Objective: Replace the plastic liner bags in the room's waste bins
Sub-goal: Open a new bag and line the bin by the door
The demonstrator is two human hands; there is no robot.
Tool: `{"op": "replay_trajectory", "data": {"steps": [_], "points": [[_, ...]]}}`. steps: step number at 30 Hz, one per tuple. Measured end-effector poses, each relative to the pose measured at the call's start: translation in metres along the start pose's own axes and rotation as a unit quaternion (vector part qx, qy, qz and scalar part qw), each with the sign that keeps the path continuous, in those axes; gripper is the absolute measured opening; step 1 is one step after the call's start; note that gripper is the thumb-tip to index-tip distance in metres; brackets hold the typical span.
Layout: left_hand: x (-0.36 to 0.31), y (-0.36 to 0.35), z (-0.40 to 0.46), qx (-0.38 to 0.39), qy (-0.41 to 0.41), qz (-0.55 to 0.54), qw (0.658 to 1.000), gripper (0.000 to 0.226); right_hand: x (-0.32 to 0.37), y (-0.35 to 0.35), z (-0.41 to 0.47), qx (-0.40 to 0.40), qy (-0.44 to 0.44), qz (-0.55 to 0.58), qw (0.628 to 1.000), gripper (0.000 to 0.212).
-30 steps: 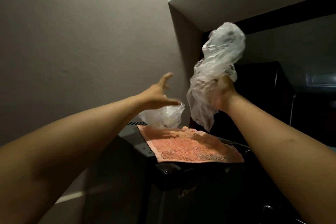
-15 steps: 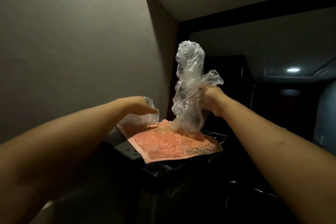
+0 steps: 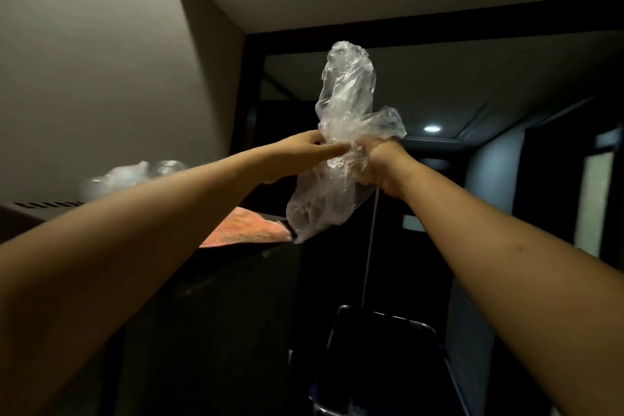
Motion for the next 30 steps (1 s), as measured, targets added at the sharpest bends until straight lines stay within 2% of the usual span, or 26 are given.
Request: {"op": "replay_trajectory", "data": {"steps": [5,7,15,19,23,26,28,30], "points": [[-0.047,-0.125,-0.009,-0.048,0.001,-0.028,0.998,0.01,-0.022,0.15,-0.015,-0.043,-0.011,-0.068,0.997,0.016],[-0.062,-0.182,-0.02,-0.049,0.014,-0.052,0.997,0.011,-0.039,0.216,-0.022,-0.064,-0.026,-0.117,0.991,0.015],[-0.123,-0.44,-0.083,0.1,0.071,-0.138,0.983,0.026,-0.103,0.49,-0.081,-0.191,-0.11,-0.177,0.959,0.032],[-0.161,-0.564,-0.139,0.212,0.096,-0.191,0.954,0.032,-0.127,0.594,-0.135,-0.23,-0.176,-0.087,0.953,0.021],[-0.197,-0.665,-0.198,0.301,0.122,-0.243,0.914,0.05,-0.151,0.684,-0.193,-0.27,-0.219,-0.042,0.937,0.038],[-0.228,-0.73,-0.241,0.387,0.12,-0.277,0.871,0.05,-0.163,0.733,-0.236,-0.298,-0.243,0.0,0.923,0.035],[-0.248,-0.766,-0.267,0.435,0.113,-0.301,0.841,0.04,-0.171,0.765,-0.258,-0.324,-0.234,0.053,0.915,0.049],[-0.264,-0.806,-0.289,0.48,0.123,-0.319,0.808,0.032,-0.184,0.804,-0.276,-0.36,-0.215,0.122,0.899,0.073]]}}
Point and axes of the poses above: each hand's wrist, its own z-axis towards the middle knuckle, its own y-axis out of the back of the hand, x = y × z, the point moved 6 cm from there along z, towards the middle knuckle, and after that the axes turned 14 degrees about -x, right-handed, at the moved point
